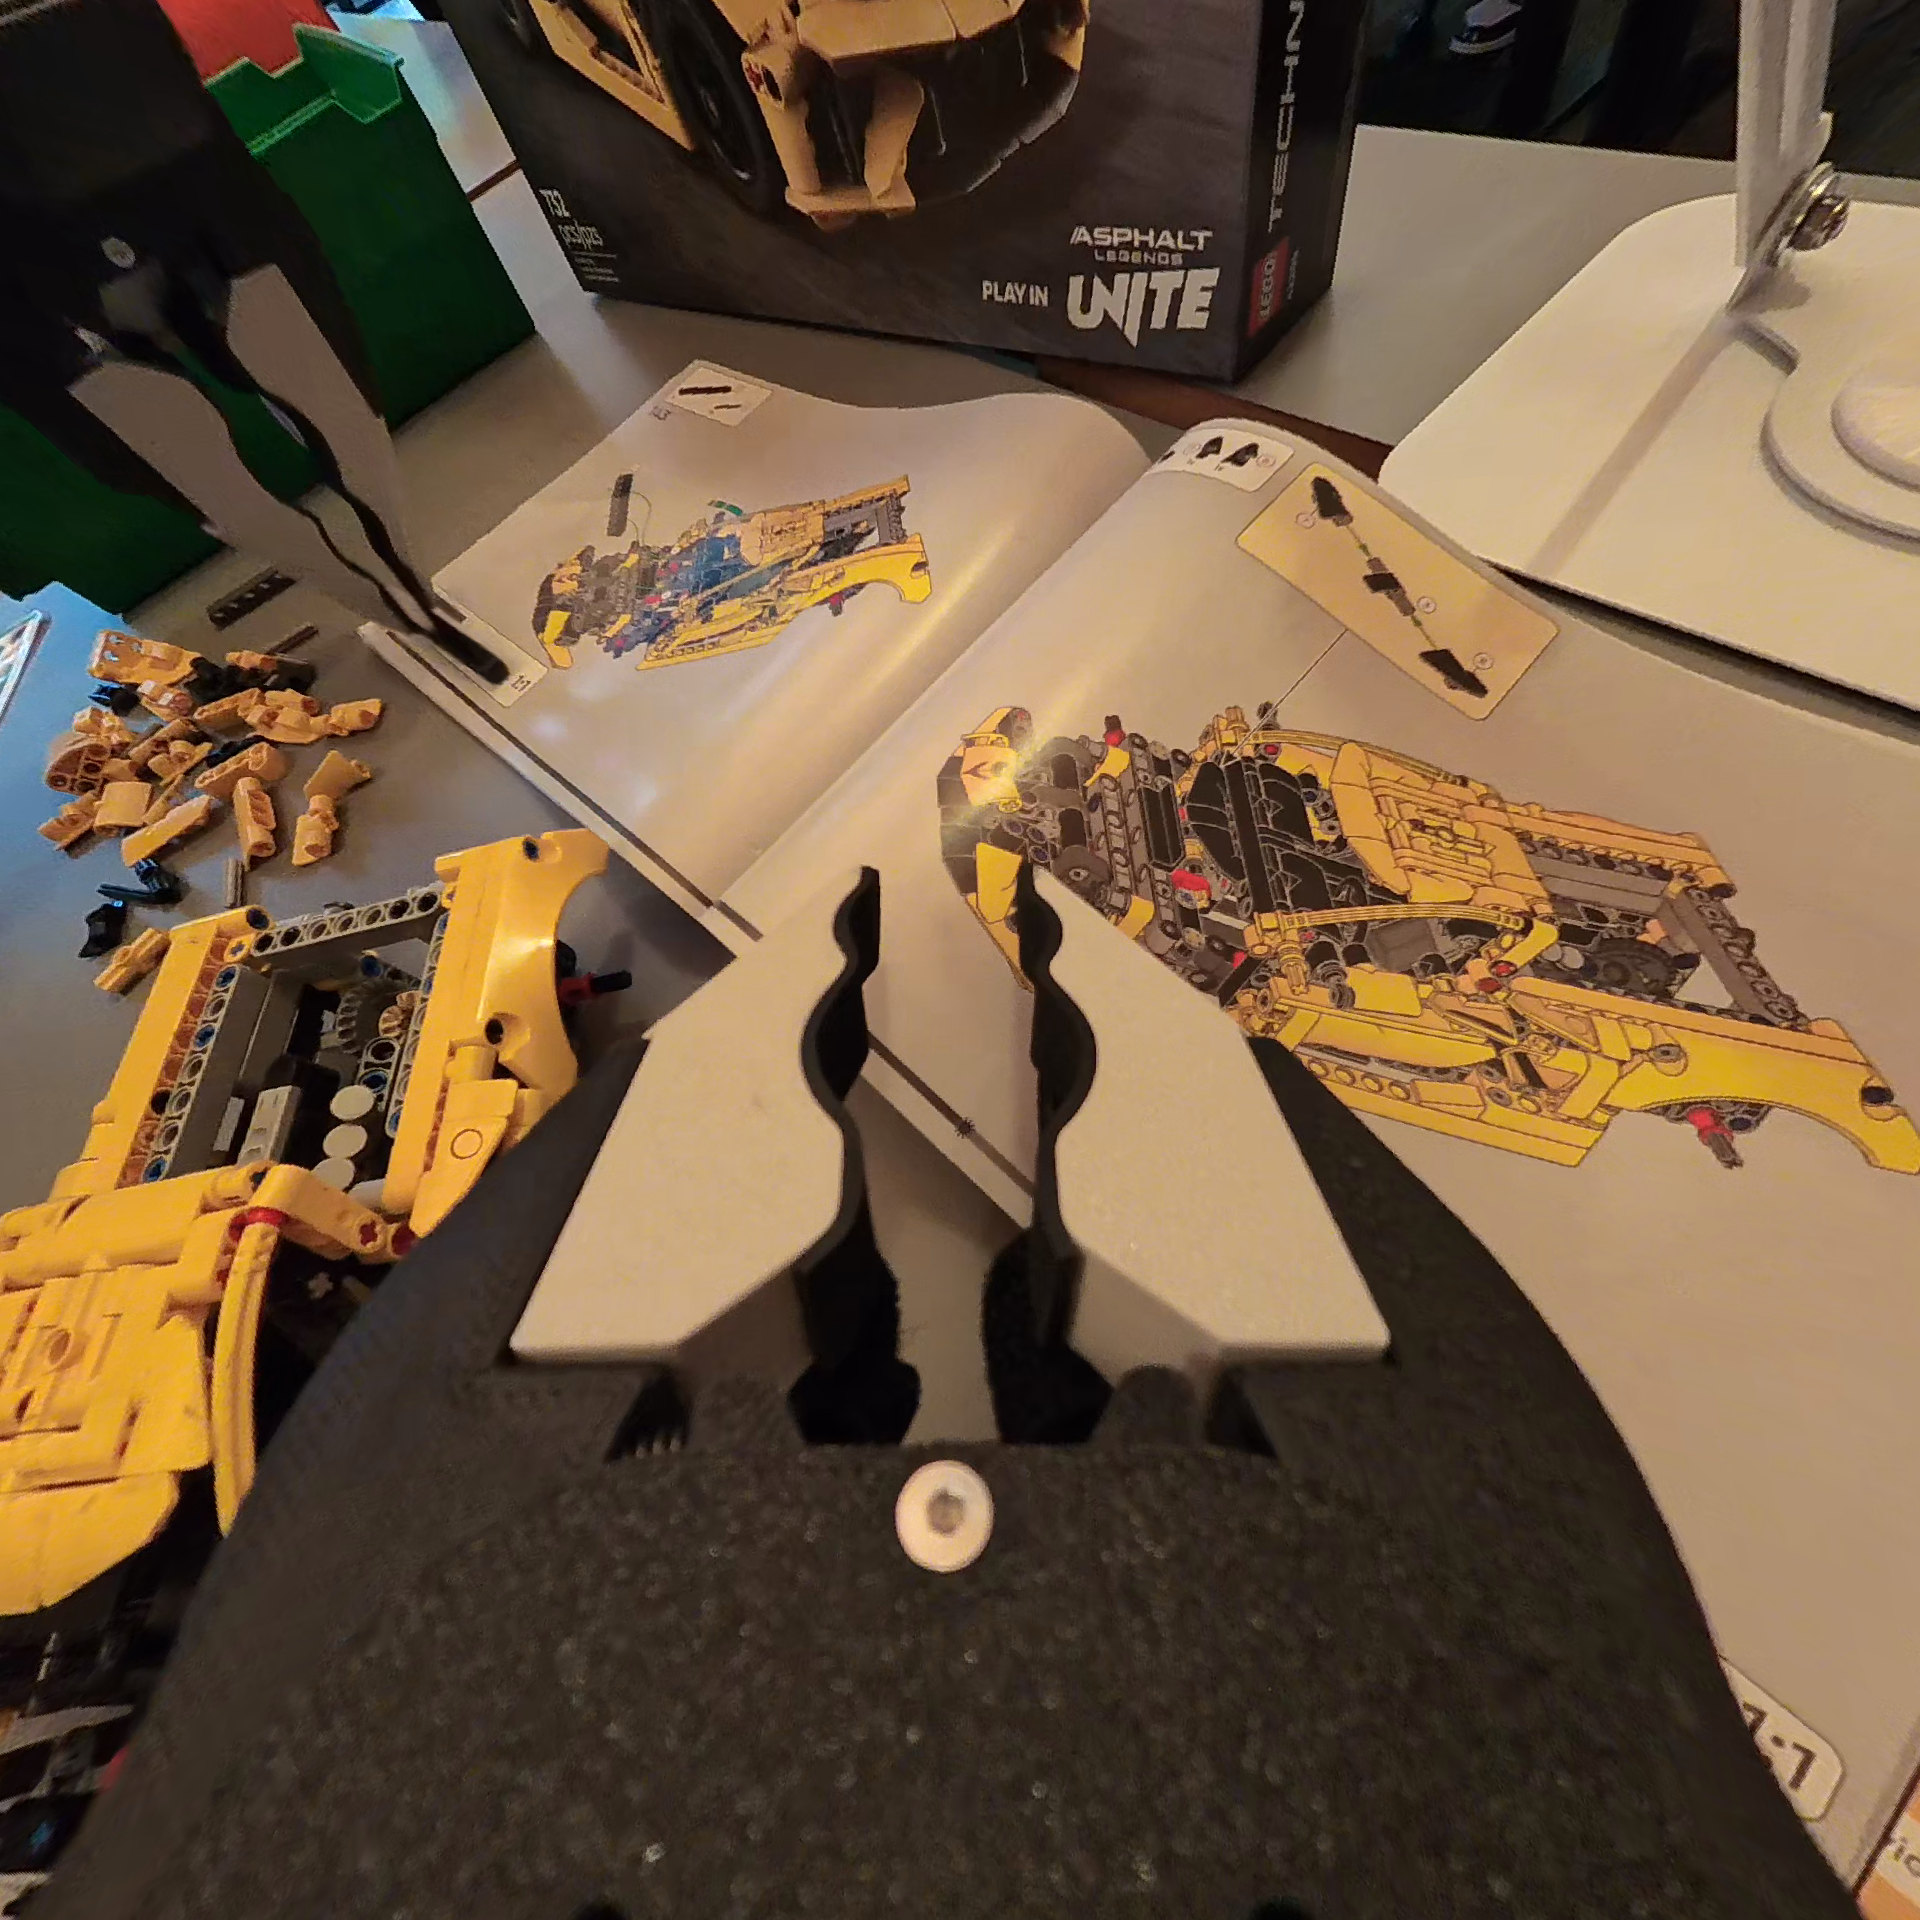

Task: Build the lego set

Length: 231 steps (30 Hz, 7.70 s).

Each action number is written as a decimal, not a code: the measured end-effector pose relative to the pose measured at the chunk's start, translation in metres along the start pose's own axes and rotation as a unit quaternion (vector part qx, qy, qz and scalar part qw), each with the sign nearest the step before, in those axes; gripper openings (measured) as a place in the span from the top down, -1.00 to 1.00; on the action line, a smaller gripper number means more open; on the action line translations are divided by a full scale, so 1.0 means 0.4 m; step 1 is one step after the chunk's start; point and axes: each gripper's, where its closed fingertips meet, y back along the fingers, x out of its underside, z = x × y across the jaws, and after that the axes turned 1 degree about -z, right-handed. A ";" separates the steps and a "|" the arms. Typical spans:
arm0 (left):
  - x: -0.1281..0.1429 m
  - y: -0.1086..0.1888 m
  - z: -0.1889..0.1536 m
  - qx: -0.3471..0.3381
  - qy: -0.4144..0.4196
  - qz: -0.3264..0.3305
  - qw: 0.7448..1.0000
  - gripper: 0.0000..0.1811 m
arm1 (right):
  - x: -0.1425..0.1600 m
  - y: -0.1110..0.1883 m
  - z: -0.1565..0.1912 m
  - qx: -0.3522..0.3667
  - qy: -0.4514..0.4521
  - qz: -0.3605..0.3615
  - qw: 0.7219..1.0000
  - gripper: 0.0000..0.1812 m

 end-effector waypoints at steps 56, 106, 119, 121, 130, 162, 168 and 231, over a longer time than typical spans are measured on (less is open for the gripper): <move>-0.198 -0.038 -0.590 0.034 -0.103 -0.151 0.982 0.91 | 0.258 0.314 0.347 -0.084 0.165 0.230 0.955 -0.15; -0.243 0.103 -0.489 -0.090 0.168 -0.525 0.829 0.63 | 0.064 0.261 0.346 -0.105 0.072 -0.112 0.985 0.12; 0.205 0.118 -0.213 -0.247 0.479 -0.558 0.631 0.64 | 0.017 0.353 0.108 0.036 -0.050 -0.222 0.973 0.31; 0.245 0.101 -0.200 -0.264 0.503 -0.538 0.623 0.64 | 0.019 0.338 0.110 0.027 -0.054 -0.215 0.975 0.31; 0.260 0.069 -0.251 -0.204 0.402 -0.446 0.773 0.63 | 0.031 0.288 0.136 0.031 0.000 -0.178 0.984 0.35; 0.217 -0.055 -0.232 -0.155 0.353 -0.244 0.890 0.84 | 0.030 0.291 0.161 -0.010 -0.009 -0.170 0.985 0.41; 0.239 -0.025 -0.221 -0.147 0.373 -0.250 0.881 0.85 | 0.032 0.289 0.164 -0.016 -0.013 -0.167 0.986 0.42; 0.033 -0.027 0.032 0.043 -0.132 -0.019 0.990 0.96 | 0.035 0.302 0.207 -0.049 -0.014 -0.167 0.985 0.46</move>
